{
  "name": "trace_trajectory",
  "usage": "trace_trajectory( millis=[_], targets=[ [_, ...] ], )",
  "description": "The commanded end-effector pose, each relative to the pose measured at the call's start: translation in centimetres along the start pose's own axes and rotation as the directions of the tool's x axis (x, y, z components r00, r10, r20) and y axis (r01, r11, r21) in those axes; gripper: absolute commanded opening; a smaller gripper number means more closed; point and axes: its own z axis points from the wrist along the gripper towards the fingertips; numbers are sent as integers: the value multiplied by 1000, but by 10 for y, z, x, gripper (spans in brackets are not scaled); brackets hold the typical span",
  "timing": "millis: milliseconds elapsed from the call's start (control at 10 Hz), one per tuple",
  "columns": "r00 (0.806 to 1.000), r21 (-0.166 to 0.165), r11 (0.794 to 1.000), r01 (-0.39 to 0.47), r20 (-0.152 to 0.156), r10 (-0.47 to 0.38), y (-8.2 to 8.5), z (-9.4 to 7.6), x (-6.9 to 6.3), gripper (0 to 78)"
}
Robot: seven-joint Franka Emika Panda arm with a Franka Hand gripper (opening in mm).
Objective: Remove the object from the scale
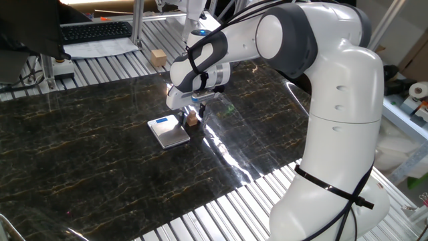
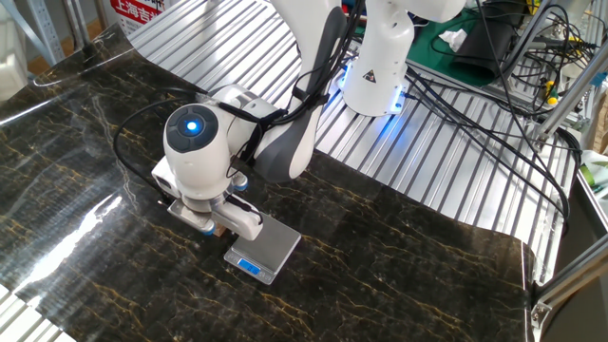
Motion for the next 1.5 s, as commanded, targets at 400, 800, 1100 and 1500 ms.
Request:
trace_trajectory(
  millis=[400, 800, 1100, 1500],
  targets=[
    [1000, 5, 1000, -11, 4, 11, -1, -5, 0, 774],
    [1000, 8, 1000, -15, 4, 15, -1, -6, 0, 774],
    [1000, 10, 1000, -13, 5, 13, -2, -11, 1, 774],
    [1000, 10, 1000, -9, 12, 9, -3, -17, 2, 774]
  ],
)
